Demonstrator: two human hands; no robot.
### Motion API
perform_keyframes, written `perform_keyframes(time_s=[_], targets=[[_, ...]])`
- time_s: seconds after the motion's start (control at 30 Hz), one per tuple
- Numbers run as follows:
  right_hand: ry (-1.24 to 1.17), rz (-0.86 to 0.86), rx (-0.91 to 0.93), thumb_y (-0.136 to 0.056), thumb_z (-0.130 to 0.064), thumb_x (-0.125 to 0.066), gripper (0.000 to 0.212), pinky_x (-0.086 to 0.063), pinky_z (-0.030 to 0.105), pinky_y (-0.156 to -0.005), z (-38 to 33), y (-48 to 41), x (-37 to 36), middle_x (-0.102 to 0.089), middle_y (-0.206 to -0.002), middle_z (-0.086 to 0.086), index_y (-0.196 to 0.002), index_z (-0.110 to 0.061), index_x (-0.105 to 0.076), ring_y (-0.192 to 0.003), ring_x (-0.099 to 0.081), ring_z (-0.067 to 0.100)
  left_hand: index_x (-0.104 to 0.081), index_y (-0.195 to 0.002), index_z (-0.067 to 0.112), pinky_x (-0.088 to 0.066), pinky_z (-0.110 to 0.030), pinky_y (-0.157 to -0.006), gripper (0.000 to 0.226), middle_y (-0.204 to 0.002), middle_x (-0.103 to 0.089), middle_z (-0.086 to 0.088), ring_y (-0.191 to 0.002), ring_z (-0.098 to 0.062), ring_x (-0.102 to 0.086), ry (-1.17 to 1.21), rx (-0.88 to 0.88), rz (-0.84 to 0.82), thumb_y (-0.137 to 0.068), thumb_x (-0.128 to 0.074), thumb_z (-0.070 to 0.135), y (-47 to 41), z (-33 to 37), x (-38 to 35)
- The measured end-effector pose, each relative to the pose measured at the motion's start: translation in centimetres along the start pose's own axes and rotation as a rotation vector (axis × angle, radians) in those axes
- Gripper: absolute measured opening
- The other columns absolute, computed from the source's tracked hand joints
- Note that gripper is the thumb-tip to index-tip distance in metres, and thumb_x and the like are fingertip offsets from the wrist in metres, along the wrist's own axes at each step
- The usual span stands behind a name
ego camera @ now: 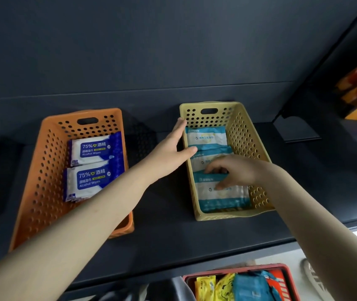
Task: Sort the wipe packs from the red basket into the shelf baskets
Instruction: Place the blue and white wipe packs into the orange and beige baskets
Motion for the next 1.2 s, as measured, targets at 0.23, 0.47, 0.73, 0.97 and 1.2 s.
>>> perform_keyframes(time_s=[0.23,0.47,0.73,0.97,1.2], targets=[[0.076,0.101,-0.003,-0.078,-0.021,-0.077,0.046,-0.036,0.015,-0.073,0.3,0.1,-0.4,-0.050,-0.105,-0.013,-0.117,-0.024,-0.053,-0.093,-0.049,0.005,-0.002,-0.154,0.036,-0.022,-0.031,-0.117,0.079,-0.158,0.006,0.025,-0.146,-0.005,-0.011,-0.001,0.007,-0.001,-0.096,-0.056,0.027,0.0,0.0,0.0],[0.093,0.097,-0.040,-0.078,-0.023,-0.077,0.042,-0.038,0.022,-0.078,0.3,0.2,-0.4,-0.051,-0.106,-0.009,-0.114,-0.024,-0.055,-0.096,-0.050,0.010,-0.007,-0.154,0.032,-0.020,-0.029,-0.118,0.078,-0.159,0.003,0.022,-0.147,-0.006,-0.011,0.005,0.017,0.009,-0.095,-0.058,0.027,-0.1,-0.1,0.1],[-0.027,0.511,-0.204,-0.088,-0.030,-0.067,0.027,-0.041,0.018,-0.076,-5.0,7.1,3.2,-0.065,-0.107,-0.007,-0.114,-0.025,-0.061,-0.092,-0.061,0.009,-0.043,-0.144,0.023,-0.039,-0.036,-0.109,0.057,-0.149,-0.043,0.002,-0.132,-0.014,-0.043,-0.131,0.069,0.046,-0.091,-0.063,0.031,3.4,2.4,4.5],[-0.230,0.986,-0.191,-0.090,-0.023,-0.065,0.021,-0.046,0.011,-0.076,-15.5,14.7,-5.7,-0.068,-0.098,-0.008,-0.111,-0.020,-0.066,-0.088,-0.064,0.007,-0.062,-0.107,0.035,-0.048,-0.022,-0.090,0.017,-0.111,-0.067,0.017,-0.101,0.004,-0.061,-0.027,-0.221,0.034,-0.096,-0.053,0.026,17.2,2.5,7.4],[-0.429,0.957,-0.327,-0.087,-0.015,-0.069,0.023,-0.049,0.007,-0.077,-21.9,17.4,-23.8,-0.070,-0.093,-0.007,-0.110,-0.014,-0.068,-0.084,-0.065,0.003,-0.063,-0.103,0.030,-0.046,-0.019,-0.093,0.018,-0.110,-0.068,0.008,-0.102,-0.005,-0.063,0.023,-0.147,-0.213,-0.095,-0.055,0.016,30.9,-7.6,4.2]])
Point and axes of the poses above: each hand's wrist, its own y-axis away from the middle knuckle, its own x-axis out of the back of the hand, z = x × y, the point moved 3 cm from there along -y, towards the middle knuckle
